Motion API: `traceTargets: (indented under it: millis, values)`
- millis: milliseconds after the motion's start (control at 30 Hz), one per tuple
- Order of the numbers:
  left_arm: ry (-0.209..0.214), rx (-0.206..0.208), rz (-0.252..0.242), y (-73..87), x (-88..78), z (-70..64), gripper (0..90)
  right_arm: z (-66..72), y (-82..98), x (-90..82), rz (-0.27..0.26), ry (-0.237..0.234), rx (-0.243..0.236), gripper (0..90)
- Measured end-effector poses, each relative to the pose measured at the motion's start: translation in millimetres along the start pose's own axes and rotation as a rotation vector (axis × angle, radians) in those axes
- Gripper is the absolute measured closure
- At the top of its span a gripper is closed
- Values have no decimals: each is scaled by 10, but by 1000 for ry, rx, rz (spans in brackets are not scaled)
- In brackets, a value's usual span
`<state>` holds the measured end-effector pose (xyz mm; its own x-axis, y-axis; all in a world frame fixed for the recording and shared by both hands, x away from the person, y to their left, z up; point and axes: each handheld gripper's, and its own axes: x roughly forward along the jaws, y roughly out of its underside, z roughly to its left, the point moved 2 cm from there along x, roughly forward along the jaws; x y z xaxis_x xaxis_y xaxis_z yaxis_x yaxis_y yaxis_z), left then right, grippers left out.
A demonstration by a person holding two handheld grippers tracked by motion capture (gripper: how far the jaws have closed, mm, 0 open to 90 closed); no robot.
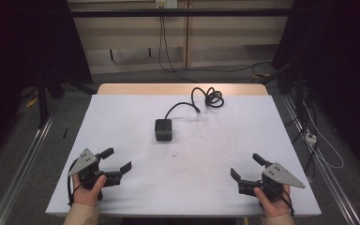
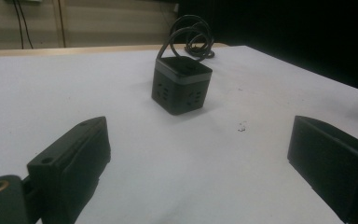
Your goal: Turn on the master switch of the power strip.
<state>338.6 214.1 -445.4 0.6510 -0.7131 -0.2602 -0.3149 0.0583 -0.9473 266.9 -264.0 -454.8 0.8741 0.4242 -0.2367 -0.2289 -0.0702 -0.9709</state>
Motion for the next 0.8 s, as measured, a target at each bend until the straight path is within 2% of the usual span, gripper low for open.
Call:
traceTargets:
  millis: [233,333,800]
  values:
    - [3,6,3,-43,82,-13,57,-10,-7,1,-4,1,4,29]
    - [6,-3,1,-69,126,-23,57,-12,-8,4,-4,-1,5,29]
    - [18,8,18,-204,392,-60,57,-44,-5,-9,-7,5,13,28]
